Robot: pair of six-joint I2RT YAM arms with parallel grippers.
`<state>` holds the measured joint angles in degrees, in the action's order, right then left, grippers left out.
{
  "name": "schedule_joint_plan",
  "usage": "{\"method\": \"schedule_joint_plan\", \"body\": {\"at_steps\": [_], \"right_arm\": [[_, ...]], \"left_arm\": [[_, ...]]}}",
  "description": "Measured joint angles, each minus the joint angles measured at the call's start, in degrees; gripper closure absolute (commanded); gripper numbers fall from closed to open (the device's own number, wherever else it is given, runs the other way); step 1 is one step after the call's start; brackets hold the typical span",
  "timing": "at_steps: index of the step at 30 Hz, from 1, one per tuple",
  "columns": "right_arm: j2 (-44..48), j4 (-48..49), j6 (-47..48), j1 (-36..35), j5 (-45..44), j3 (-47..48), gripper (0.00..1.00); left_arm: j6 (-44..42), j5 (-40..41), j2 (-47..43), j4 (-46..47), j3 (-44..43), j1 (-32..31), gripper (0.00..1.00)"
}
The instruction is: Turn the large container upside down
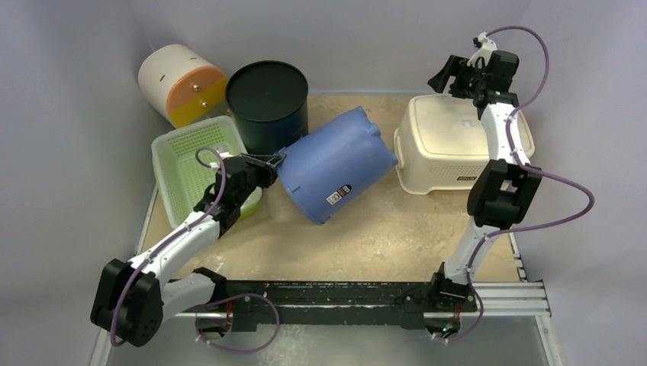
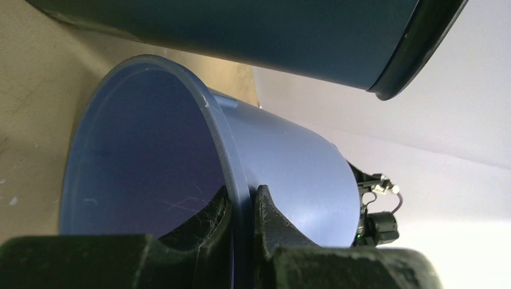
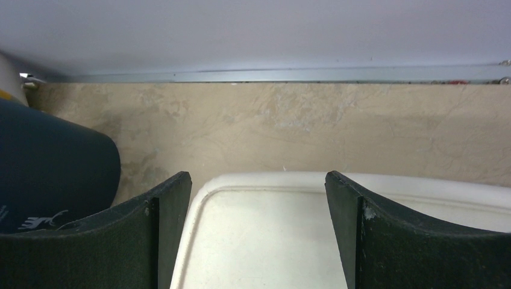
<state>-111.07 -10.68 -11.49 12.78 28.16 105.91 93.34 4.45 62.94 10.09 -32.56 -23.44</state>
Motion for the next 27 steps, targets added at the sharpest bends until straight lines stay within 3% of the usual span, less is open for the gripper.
{"method": "schedule_joint_plan", "body": {"at_steps": [7,10,14,17,27], "right_arm": [[0.00,1.20,-0.15,0.00,0.00,-2.12,0.16],[0.00,1.77,-0.22,0.00,0.11,-2.12,0.16],[0.00,2.38,-0.37,0.00,0.13,-2.16,0.16],[0.00,2.49,-0.37,0.00,0.13,-2.16,0.16],[0.00,3.37,-0.57,0.00,0.13,-2.58,0.16]], "left_arm": [[-7.89,-3.21,-1.42,-5.57,-0.79,2.32,0.99],[-9.88,-3.34,-2.29,-5.90,0.44,2.89,0.83],[-13.51,-0.76,-2.82,-6.78,1.75,3.93,0.69],[-18.56,-0.74,-0.76,-13.64,3.87,4.09,0.63],[-30.56,-2.84,3.61,-26.71,5.16,1.51,0.60]]}}
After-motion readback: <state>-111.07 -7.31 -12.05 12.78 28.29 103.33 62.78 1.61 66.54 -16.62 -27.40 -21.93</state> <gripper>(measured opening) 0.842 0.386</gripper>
